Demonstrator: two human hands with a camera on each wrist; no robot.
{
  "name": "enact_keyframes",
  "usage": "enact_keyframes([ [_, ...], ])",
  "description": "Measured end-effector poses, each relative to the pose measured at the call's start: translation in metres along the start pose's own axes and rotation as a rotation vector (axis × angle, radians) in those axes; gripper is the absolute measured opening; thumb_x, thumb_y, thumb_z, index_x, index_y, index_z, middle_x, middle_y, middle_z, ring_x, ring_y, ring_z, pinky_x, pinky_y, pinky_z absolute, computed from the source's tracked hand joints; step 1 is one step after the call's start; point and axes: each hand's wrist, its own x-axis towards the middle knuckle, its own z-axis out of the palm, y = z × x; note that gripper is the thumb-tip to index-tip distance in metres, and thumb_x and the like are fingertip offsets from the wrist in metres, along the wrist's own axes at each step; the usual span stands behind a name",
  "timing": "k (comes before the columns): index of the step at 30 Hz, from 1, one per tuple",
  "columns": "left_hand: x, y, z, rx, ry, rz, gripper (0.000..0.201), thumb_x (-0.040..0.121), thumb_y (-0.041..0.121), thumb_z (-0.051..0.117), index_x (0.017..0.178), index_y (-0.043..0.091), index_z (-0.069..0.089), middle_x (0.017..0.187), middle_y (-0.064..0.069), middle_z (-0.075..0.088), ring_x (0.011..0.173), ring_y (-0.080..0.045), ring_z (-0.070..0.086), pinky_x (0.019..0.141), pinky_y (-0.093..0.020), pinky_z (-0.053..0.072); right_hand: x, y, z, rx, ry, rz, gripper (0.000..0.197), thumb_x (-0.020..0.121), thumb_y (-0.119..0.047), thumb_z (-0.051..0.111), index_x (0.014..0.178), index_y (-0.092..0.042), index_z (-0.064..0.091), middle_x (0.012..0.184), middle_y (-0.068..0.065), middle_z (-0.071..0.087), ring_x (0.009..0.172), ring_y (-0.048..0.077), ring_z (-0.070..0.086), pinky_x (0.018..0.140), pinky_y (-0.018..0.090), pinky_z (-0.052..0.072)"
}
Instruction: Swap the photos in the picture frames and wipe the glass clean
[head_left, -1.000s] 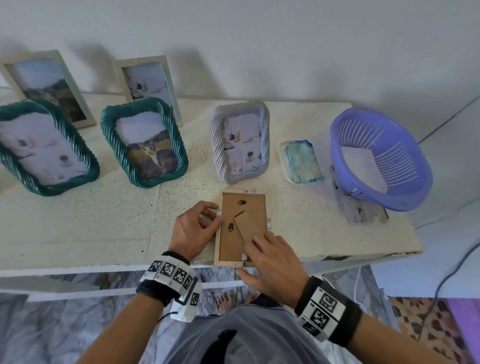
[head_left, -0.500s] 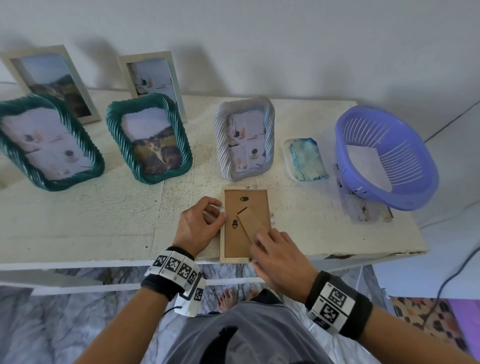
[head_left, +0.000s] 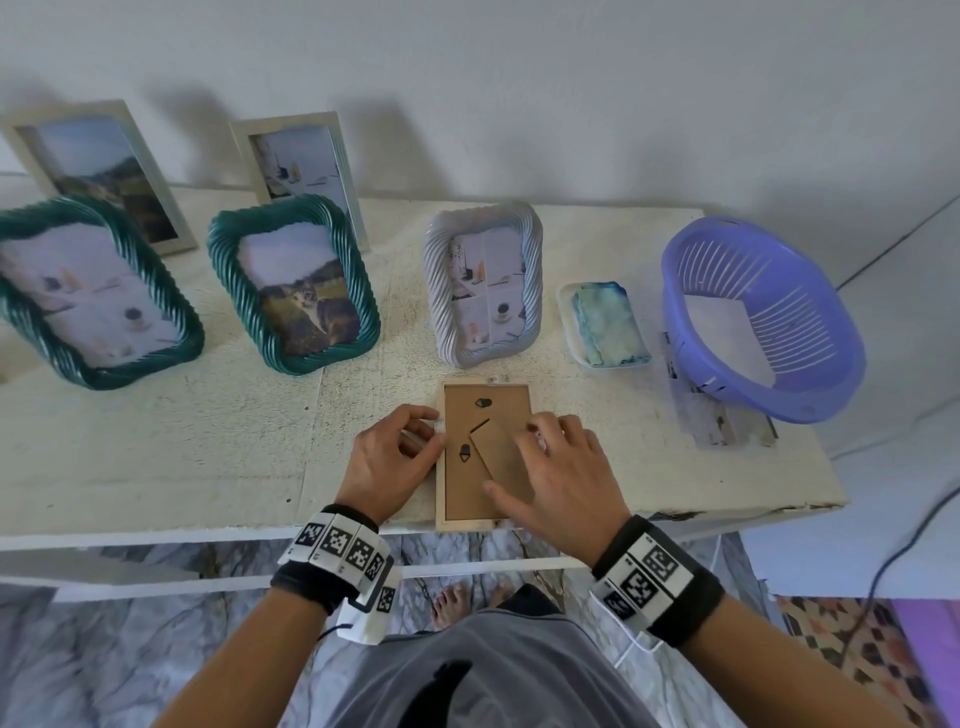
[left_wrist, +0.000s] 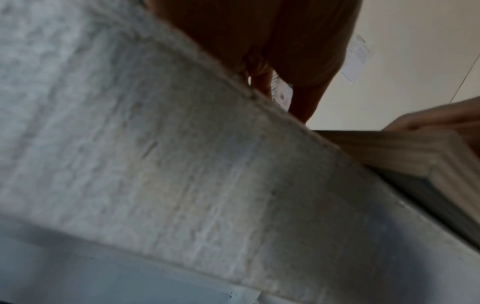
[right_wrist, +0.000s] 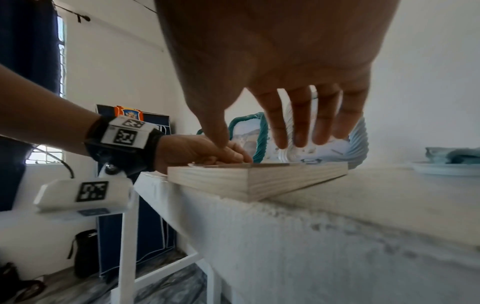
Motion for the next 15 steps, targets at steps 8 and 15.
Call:
enact_keyframes([
  [8, -0.002, -0.006, 0.000, -0.023, 0.000, 0.013, 0.022, 0.087, 0.020, 0.073, 0.108, 0.020, 0.068, 0.082, 0.011, 0.068, 0.070, -0.008, 0.067, 0.066, -0.034, 0.061, 0.010, -0.018, 0.009, 0.015, 0.028, 0.165, 0.048, 0.073, -0.054, 0.058, 0.088, -0.009, 0.063, 0.111, 0.008, 0.055, 0.097, 0.028, 0.052, 0.077, 0.039, 0.048],
  [15, -0.003, -0.006, 0.001, -0.053, 0.014, 0.002, 0.021, 0.086, 0.017, 0.074, 0.106, 0.022, 0.068, 0.080, 0.009, 0.069, 0.068, -0.010, 0.066, 0.067, -0.035, 0.061, 0.009, -0.007, -0.009, -0.020, 0.024, 0.216, 0.046, 0.074, -0.054, 0.049, 0.083, -0.010, 0.058, 0.093, 0.006, 0.057, 0.090, 0.025, 0.050, 0.074, 0.036, 0.047],
])
